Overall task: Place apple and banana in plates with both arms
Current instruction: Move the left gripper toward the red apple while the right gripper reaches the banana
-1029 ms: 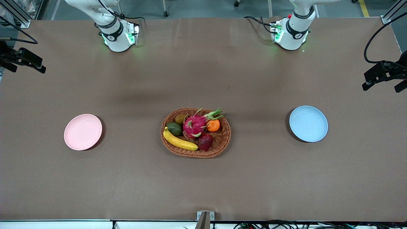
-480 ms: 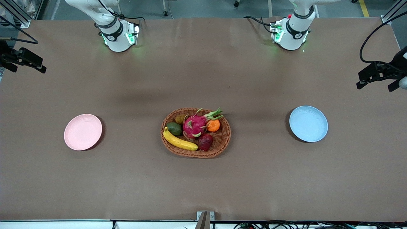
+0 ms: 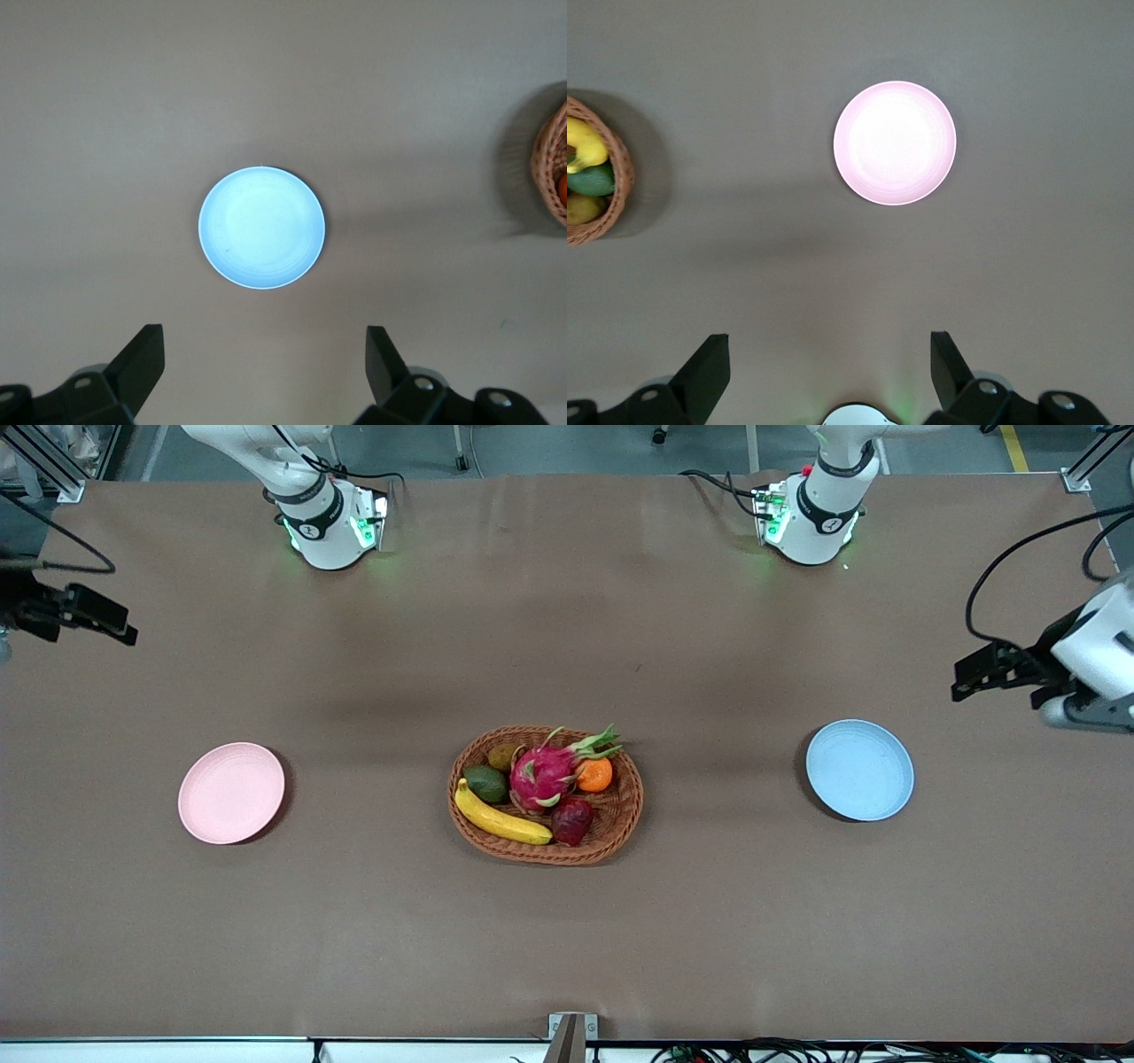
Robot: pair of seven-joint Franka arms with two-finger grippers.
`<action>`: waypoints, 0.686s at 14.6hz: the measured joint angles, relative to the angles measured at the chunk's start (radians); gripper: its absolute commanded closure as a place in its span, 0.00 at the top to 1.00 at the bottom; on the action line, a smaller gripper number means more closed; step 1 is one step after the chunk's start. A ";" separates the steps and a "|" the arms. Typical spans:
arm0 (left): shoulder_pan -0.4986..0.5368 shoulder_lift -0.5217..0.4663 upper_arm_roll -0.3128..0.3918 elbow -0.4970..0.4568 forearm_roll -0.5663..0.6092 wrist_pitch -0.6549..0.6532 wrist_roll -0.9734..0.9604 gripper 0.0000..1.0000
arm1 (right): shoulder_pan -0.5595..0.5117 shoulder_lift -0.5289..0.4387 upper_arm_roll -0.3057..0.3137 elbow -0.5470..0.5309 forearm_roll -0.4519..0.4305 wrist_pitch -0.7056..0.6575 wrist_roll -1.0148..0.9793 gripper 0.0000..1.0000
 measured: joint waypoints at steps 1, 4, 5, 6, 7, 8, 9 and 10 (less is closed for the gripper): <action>0.001 0.035 0.000 -0.001 -0.009 0.010 0.000 1.00 | -0.007 0.029 -0.001 0.000 0.000 0.027 -0.002 1.00; -0.001 0.114 0.000 0.000 -0.030 0.028 0.026 0.99 | -0.018 0.103 -0.001 0.000 0.000 0.096 -0.008 1.00; -0.007 0.125 -0.003 0.002 -0.039 0.030 0.027 0.99 | -0.017 0.120 0.001 0.000 0.000 0.106 -0.007 1.00; -0.019 0.131 -0.005 0.003 -0.053 0.030 0.022 0.98 | -0.014 0.131 0.004 0.000 0.001 0.119 0.001 1.00; -0.038 0.138 -0.006 0.006 -0.064 0.037 -0.004 0.98 | -0.007 0.139 0.008 -0.001 0.003 0.138 0.031 1.00; -0.061 0.148 -0.007 0.012 -0.073 0.048 -0.050 0.98 | 0.007 0.145 0.012 -0.004 0.006 0.163 0.082 1.00; -0.089 0.165 -0.008 0.023 -0.084 0.062 -0.113 0.98 | 0.033 0.155 0.015 -0.011 0.010 0.194 0.144 1.00; -0.121 0.186 -0.009 0.036 -0.092 0.083 -0.186 0.98 | 0.068 0.170 0.018 -0.017 0.012 0.222 0.208 1.00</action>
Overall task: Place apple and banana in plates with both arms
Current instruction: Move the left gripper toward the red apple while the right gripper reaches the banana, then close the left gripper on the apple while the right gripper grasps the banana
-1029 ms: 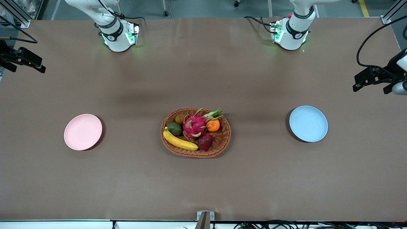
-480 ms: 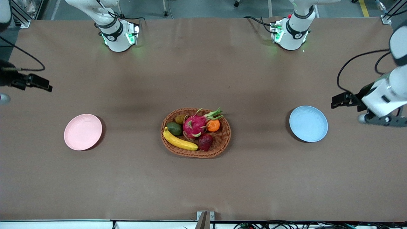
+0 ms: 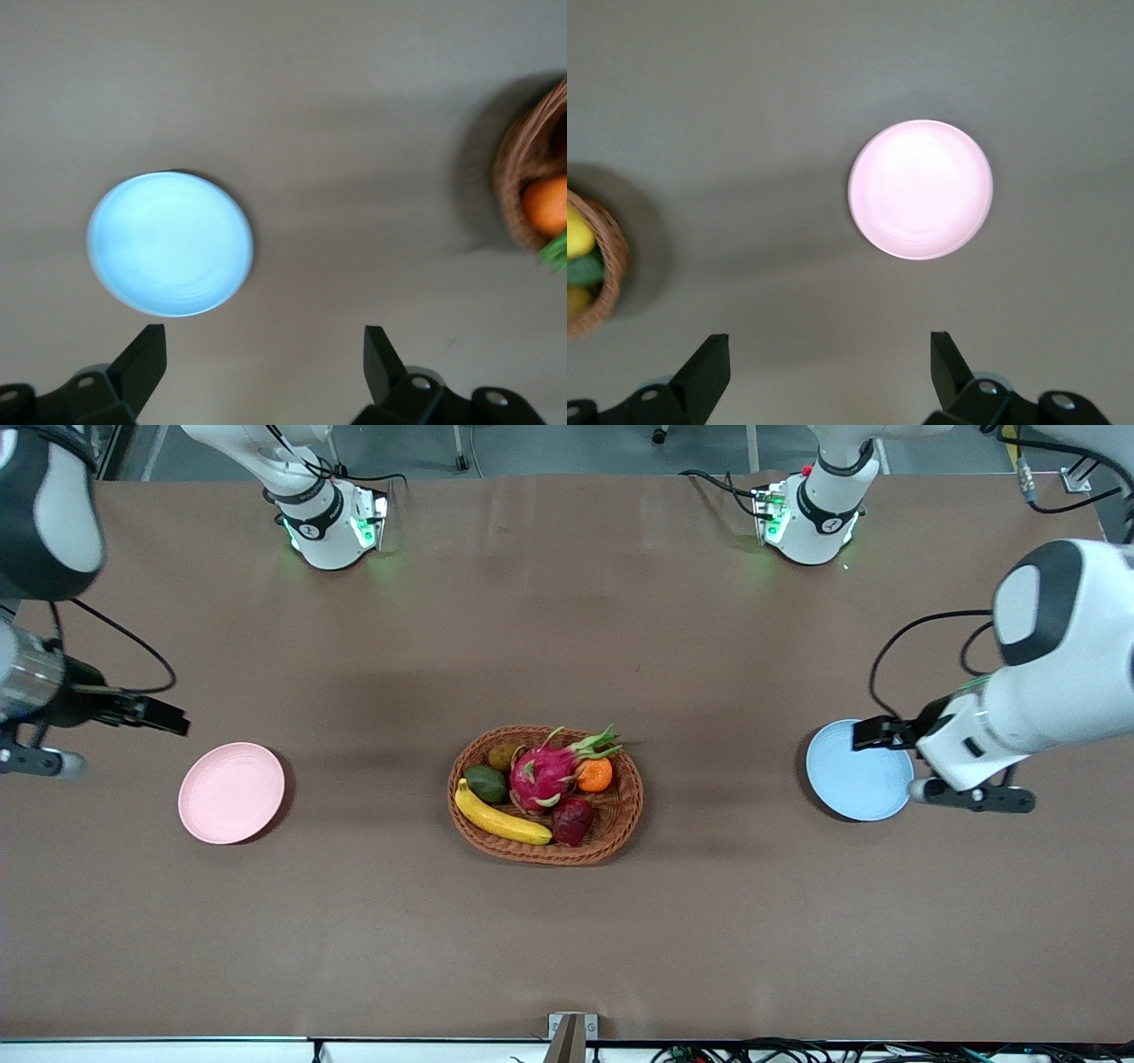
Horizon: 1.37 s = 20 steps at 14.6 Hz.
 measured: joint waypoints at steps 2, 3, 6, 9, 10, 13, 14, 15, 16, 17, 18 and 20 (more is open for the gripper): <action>-0.071 0.055 -0.003 0.026 -0.003 0.065 -0.147 0.98 | 0.087 0.041 0.004 -0.004 0.002 0.063 0.155 1.00; -0.105 0.083 -0.004 0.035 -0.006 0.111 -0.209 0.98 | 0.131 0.064 0.006 -0.005 0.002 0.097 0.235 1.00; -0.204 0.166 -0.005 0.047 -0.036 0.267 -0.386 0.98 | 0.254 0.142 0.009 -0.012 0.002 0.210 0.432 1.00; -0.272 0.240 -0.005 0.056 -0.058 0.398 -0.528 0.98 | 0.340 0.223 0.008 -0.014 0.002 0.318 0.561 0.99; -0.287 0.261 -0.006 0.060 -0.077 0.439 -0.558 0.96 | 0.359 0.248 0.008 -0.015 0.002 0.345 0.587 0.99; -0.320 0.316 -0.006 0.065 -0.148 0.551 -0.615 0.96 | 0.401 0.312 0.008 -0.020 0.002 0.424 0.669 0.98; -0.330 0.332 -0.006 0.066 -0.162 0.588 -0.632 0.96 | 0.415 0.326 0.008 -0.032 0.002 0.460 0.694 0.97; -0.341 0.347 -0.006 0.067 -0.171 0.623 -0.649 0.96 | 0.429 0.335 0.007 -0.051 0.002 0.499 0.712 0.97; -0.351 0.362 -0.006 0.067 -0.180 0.656 -0.664 0.96 | 0.442 0.341 0.007 -0.074 0.002 0.538 0.728 0.95; -0.363 0.376 -0.006 0.068 -0.191 0.687 -0.678 0.96 | 0.453 0.347 0.007 -0.096 0.001 0.568 0.745 0.94; -0.375 0.389 -0.006 0.068 -0.198 0.718 -0.694 0.96 | 0.463 0.351 0.007 -0.112 0.000 0.586 0.761 0.90; -0.398 0.414 -0.007 0.075 -0.200 0.771 -0.731 0.96 | 0.480 0.358 0.006 -0.126 -0.001 0.598 0.779 0.83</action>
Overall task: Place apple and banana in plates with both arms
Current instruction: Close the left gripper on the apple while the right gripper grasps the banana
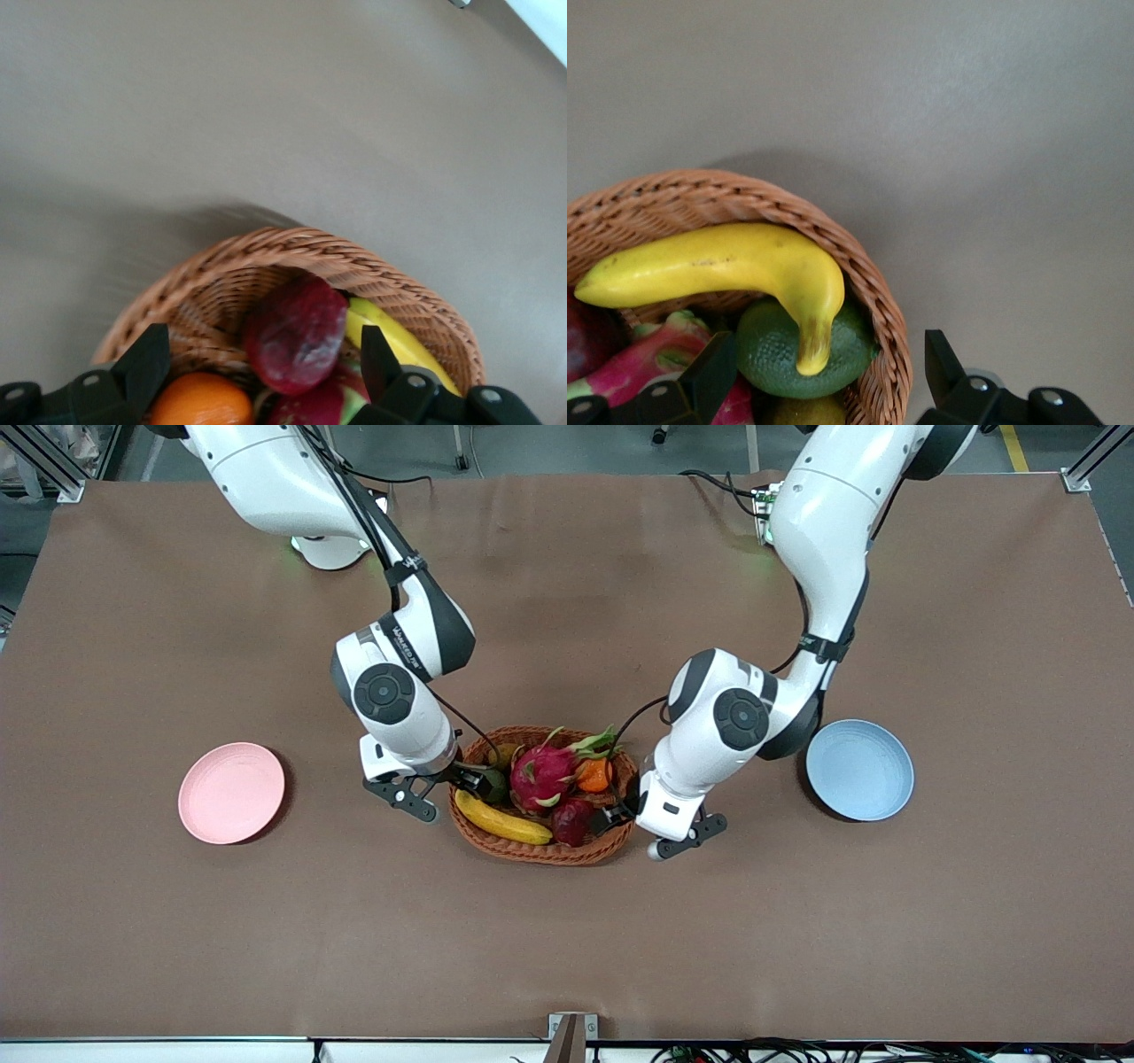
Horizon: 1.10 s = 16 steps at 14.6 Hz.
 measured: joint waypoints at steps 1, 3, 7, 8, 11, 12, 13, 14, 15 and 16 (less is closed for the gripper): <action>-0.009 0.013 0.000 0.006 0.000 0.017 -0.014 0.96 | 0.004 0.002 0.000 -0.001 0.000 0.000 0.002 0.79; -0.024 0.041 0.000 0.025 0.000 0.035 -0.028 0.95 | 0.009 0.004 -0.001 -0.001 -0.001 0.000 0.003 0.71; -0.037 0.085 0.000 0.043 0.000 0.077 -0.030 0.96 | 0.010 0.004 -0.003 -0.001 -0.011 0.000 0.004 0.58; -0.039 0.095 0.000 0.046 0.000 0.091 -0.030 0.96 | 0.010 0.004 -0.004 -0.001 -0.014 0.000 0.004 0.55; -0.054 0.117 -0.001 0.053 0.000 0.131 -0.030 0.95 | 0.010 0.004 -0.004 -0.001 -0.015 0.000 0.004 0.51; -0.059 0.122 -0.001 0.055 0.000 0.140 -0.030 0.96 | 0.010 0.004 -0.004 -0.001 -0.015 0.001 0.004 0.48; -0.065 0.126 -0.001 0.056 0.000 0.145 -0.030 0.96 | 0.010 0.004 -0.004 -0.001 -0.015 0.001 0.004 0.46; -0.070 0.128 -0.001 0.056 0.000 0.146 -0.030 0.96 | 0.010 0.004 -0.004 -0.001 -0.015 0.001 0.004 0.44; -0.073 0.131 -0.001 0.056 0.000 0.146 -0.030 0.96 | 0.010 0.004 -0.004 -0.001 -0.015 0.001 0.004 0.43; -0.076 0.134 -0.001 0.056 0.000 0.146 -0.030 0.95 | 0.010 0.004 -0.004 -0.001 -0.015 0.002 0.004 0.41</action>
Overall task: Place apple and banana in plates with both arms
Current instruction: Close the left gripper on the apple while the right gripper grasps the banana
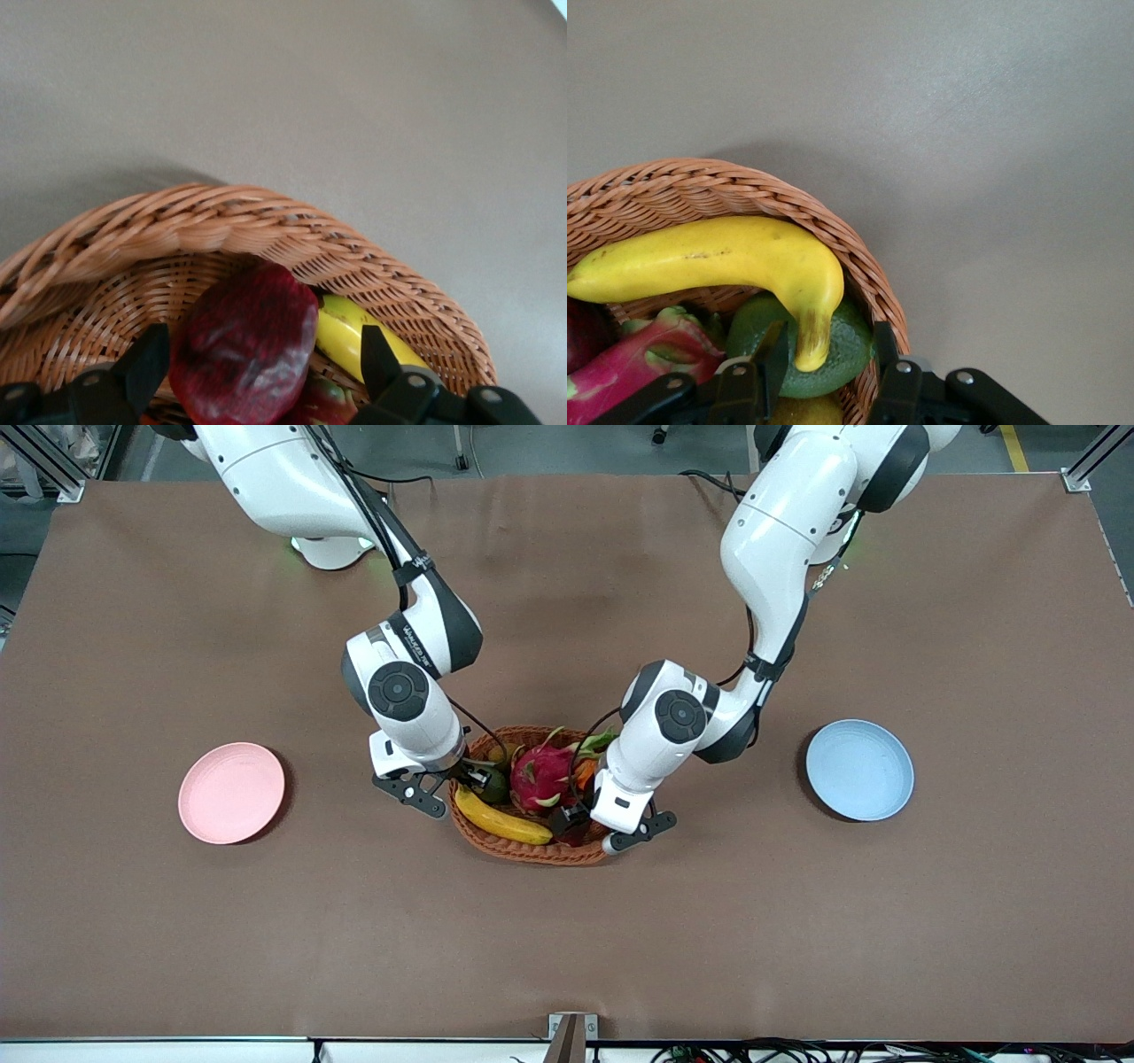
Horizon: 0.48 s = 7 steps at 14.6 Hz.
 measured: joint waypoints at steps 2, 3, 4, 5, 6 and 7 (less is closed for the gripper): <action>-0.003 0.012 0.000 0.000 0.000 0.000 0.000 0.95 | 0.000 0.000 0.000 0.000 0.000 0.001 0.000 0.38; -0.003 0.019 0.000 0.000 0.000 0.000 0.000 0.95 | 0.000 0.000 0.000 0.000 0.000 0.002 0.000 0.38; -0.003 0.026 0.000 0.001 0.000 0.000 0.000 0.95 | 0.000 0.000 0.000 0.000 0.000 0.003 0.000 0.38; -0.003 0.033 0.001 0.001 0.000 0.000 0.001 0.95 | 0.000 0.000 0.000 0.001 -0.001 0.004 0.000 0.38; -0.003 0.040 0.001 0.002 0.000 0.002 0.001 0.95 | 0.000 0.000 0.000 0.001 -0.001 0.005 0.000 0.38; -0.003 0.046 0.001 0.002 0.000 0.002 0.002 0.92 | 0.000 0.000 0.000 0.002 -0.004 0.005 0.000 0.38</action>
